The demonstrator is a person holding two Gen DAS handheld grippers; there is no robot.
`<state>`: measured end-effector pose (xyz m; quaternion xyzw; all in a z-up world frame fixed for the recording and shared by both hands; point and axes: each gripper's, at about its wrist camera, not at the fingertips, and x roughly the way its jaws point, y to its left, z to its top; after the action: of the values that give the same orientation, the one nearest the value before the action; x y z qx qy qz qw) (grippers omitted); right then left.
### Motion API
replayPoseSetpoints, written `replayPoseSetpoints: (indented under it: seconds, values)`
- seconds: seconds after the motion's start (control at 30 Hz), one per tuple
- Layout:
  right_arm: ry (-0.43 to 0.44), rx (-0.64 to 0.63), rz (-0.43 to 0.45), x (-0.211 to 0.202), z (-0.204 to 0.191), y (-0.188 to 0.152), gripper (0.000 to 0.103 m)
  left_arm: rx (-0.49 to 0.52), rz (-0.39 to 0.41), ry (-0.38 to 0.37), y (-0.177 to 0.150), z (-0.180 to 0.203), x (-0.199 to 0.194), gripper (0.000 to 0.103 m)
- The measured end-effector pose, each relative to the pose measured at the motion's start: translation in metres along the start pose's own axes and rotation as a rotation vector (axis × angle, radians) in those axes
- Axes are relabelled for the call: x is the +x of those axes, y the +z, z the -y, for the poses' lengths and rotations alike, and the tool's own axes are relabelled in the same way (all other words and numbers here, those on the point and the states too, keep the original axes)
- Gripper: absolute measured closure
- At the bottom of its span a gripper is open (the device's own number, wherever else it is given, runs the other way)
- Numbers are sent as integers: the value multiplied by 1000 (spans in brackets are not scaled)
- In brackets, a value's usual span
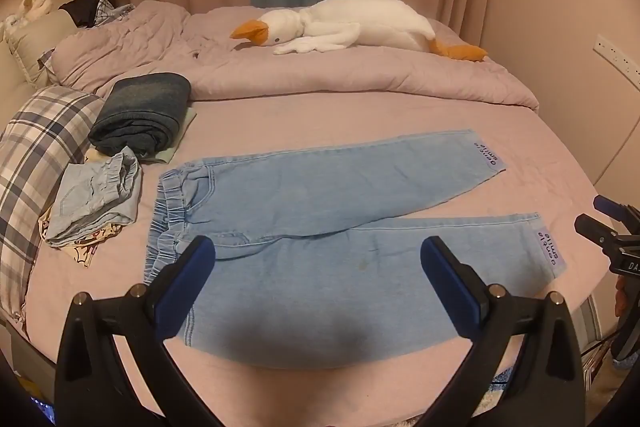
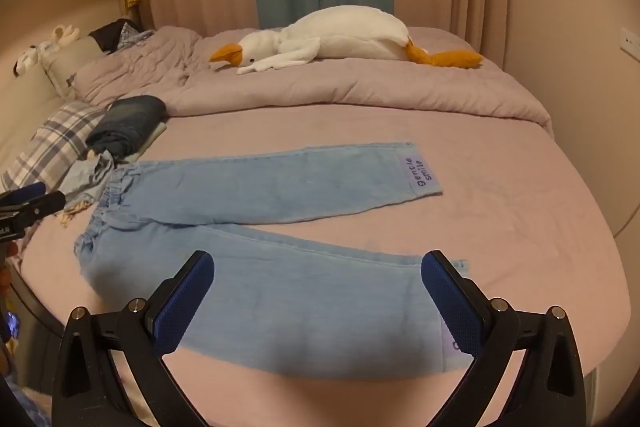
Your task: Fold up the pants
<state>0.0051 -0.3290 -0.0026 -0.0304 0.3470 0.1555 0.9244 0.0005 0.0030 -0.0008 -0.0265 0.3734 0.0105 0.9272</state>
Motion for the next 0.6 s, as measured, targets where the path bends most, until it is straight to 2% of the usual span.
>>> replayPoseSetpoints:
  seconds: [0.6]
  values:
    - [-7,-7,-3,0,-2,1,0,1,-1,2,-1,3,-1,0]
